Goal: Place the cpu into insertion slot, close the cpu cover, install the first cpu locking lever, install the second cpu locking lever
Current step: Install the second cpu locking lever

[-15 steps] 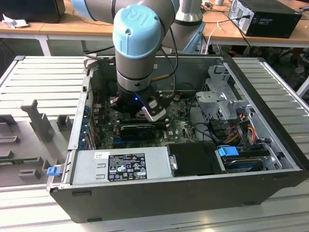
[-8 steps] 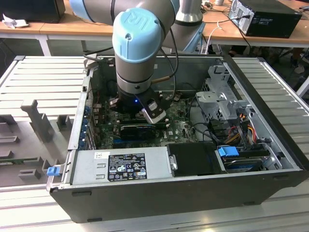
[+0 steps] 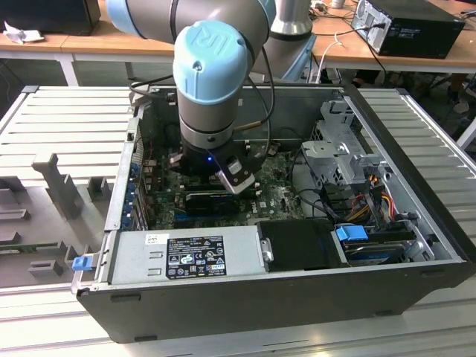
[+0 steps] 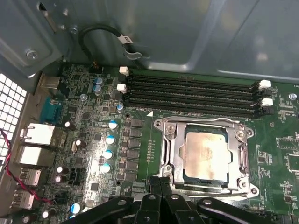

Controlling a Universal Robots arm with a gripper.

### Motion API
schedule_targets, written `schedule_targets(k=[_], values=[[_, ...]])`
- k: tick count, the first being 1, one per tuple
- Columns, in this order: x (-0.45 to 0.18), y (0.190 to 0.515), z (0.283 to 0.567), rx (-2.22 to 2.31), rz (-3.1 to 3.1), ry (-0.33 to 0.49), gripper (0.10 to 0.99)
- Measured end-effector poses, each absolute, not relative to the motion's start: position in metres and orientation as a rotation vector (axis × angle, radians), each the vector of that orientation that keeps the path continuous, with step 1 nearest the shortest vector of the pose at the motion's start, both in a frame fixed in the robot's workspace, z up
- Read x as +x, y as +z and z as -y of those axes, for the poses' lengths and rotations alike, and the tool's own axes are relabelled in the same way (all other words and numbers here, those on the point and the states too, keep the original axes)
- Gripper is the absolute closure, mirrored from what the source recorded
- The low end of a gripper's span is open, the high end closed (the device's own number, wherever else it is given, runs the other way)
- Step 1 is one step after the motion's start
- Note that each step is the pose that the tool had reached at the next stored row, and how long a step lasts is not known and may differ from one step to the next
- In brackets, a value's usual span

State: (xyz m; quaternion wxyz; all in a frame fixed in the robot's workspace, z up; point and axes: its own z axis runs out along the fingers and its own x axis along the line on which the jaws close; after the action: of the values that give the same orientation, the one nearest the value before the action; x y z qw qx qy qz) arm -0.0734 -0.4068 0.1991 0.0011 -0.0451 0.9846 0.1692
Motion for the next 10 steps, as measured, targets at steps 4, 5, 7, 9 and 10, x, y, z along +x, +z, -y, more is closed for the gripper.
schedule_targets(k=[4,5,7,9,10], values=[[-0.0737,0.1947,0.4067,-0.141,-3.084,0.562,0.980],[-0.0743,0.1938,0.4067,-0.141,-3.084,0.565,0.980],[-0.0761,0.1925,0.4066,-0.141,-3.083,0.570,0.980],[-0.0788,0.1919,0.4067,-0.141,-3.082,0.573,0.980],[-0.0792,0.1920,0.4067,-0.140,-3.082,0.574,0.980]])
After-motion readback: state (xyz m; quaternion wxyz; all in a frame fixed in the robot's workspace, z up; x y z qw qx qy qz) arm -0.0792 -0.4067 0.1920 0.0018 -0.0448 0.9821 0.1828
